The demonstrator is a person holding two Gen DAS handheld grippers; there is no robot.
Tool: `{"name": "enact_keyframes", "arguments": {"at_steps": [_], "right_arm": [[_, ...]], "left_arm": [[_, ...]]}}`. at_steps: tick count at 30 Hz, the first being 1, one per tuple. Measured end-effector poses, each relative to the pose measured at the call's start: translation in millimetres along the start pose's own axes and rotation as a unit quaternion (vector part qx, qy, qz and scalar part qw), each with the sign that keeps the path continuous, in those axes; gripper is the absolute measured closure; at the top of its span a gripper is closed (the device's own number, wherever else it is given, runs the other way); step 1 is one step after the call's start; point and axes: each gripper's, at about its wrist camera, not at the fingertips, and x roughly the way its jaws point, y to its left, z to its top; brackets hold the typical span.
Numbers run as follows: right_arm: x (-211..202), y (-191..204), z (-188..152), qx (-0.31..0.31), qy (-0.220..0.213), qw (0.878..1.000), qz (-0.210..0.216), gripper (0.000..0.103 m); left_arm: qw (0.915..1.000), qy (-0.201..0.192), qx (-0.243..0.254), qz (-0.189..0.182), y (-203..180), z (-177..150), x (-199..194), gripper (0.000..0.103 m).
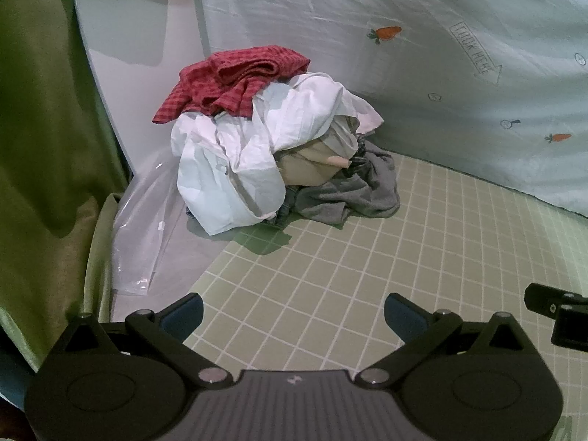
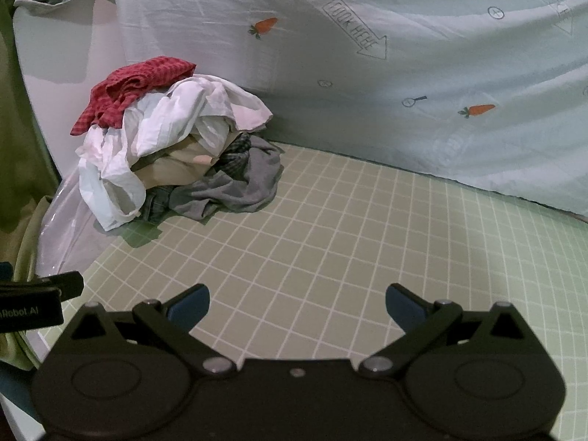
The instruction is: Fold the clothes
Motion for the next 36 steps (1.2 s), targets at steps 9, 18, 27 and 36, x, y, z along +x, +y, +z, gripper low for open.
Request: {"name": "enact_keyframes", "arguments": {"at_steps": [9, 18, 27, 36], "right_arm": [[0.7, -1.5, -0.4, 0.003, 0.002, 1.0, 0.001, 0.0], [1.9, -2.8, 0.5, 0.006, 0.006, 1.0, -0.001, 0.0], [6.5, -3.8, 0.4, 0.008, 0.011, 1.0, -0.001, 0.0], [14.2, -2.6, 1.0, 0.003, 0.019, 1.0, -0.004, 0.0]], "left_arm": [[1.0, 0.003, 0.002, 0.0, 0.7, 0.0, 1.1, 0.0], [0.9999, 0.012, -0.001, 0.006, 1.4, -0.6, 4.5, 0.0], [0.9995, 0.03, -0.009, 0.011, 4.2, 0.5, 10.1, 0.0], [0.9989, 0.043, -0.016, 0.014, 10.2, 5.0, 20.2, 0.0]]}}
